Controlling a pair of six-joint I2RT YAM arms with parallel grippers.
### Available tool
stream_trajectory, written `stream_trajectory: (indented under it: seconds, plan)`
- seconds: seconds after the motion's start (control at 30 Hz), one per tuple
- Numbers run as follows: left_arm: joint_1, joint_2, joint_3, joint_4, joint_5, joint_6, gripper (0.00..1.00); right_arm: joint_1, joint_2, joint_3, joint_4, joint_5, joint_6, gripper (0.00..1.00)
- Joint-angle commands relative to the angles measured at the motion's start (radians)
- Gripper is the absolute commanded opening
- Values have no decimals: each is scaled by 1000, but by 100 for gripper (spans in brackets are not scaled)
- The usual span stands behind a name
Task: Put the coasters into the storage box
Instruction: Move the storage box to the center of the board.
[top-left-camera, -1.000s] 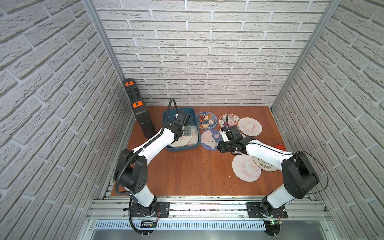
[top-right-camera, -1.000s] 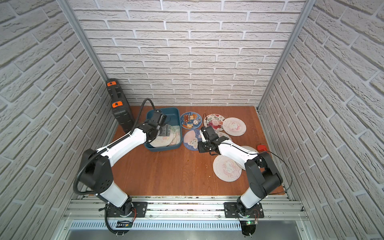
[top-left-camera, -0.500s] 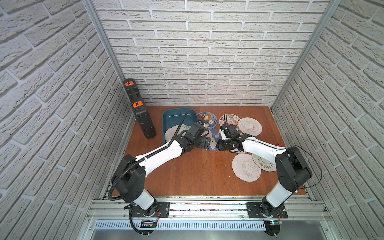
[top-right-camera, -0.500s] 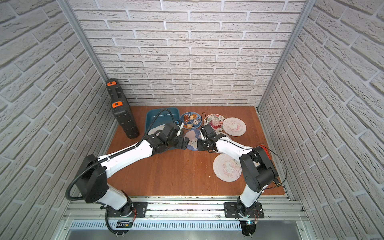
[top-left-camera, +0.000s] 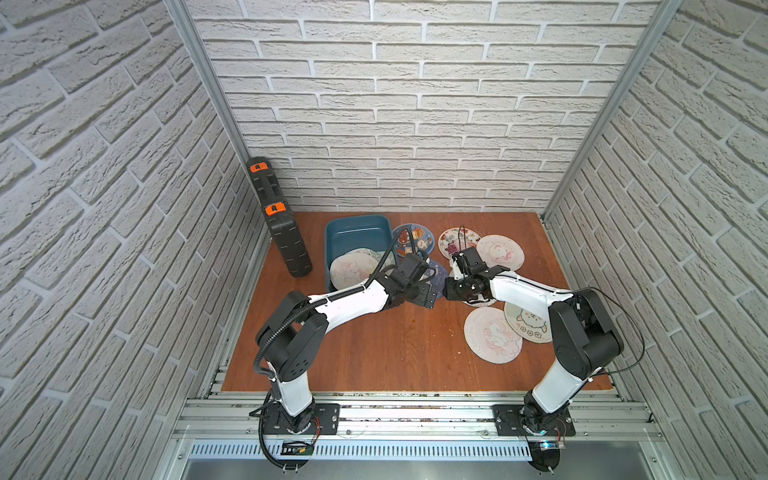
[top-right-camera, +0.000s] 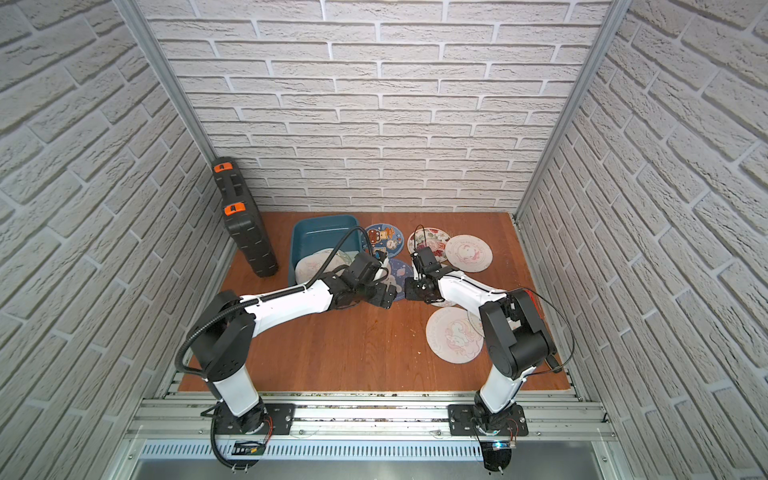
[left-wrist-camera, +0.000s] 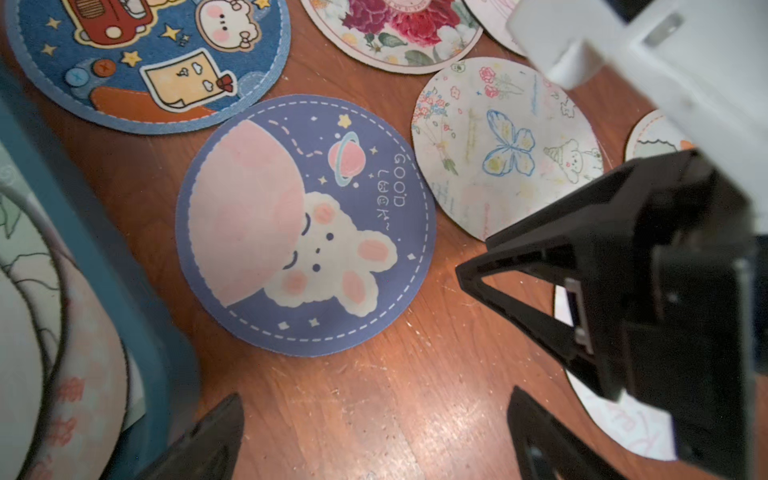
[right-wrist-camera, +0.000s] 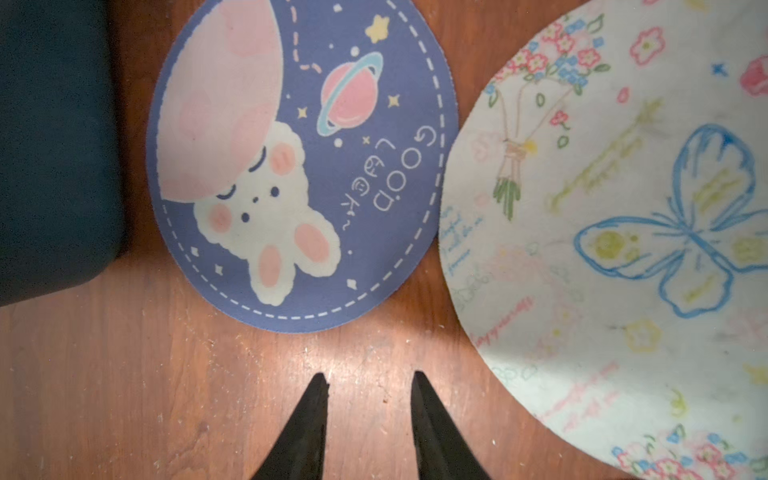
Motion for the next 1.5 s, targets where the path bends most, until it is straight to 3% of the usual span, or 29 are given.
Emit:
stream_trajectory:
  seconds: [0.0,0.43,0.93,1.47]
  plan:
    - [-14,35,35,39,21,-1,98,-16,-26,-17,2,1,10,35]
    - [20,189,103,47,18,-3,98,-34,-42,-20,-4,0,-1,35]
    - [120,141,34,50,-109,-73,98,-45,20,62,3,-42,-30,35]
    - [111,165,15,225,66,-114,98,-109,205,273,34,-131,-74,40]
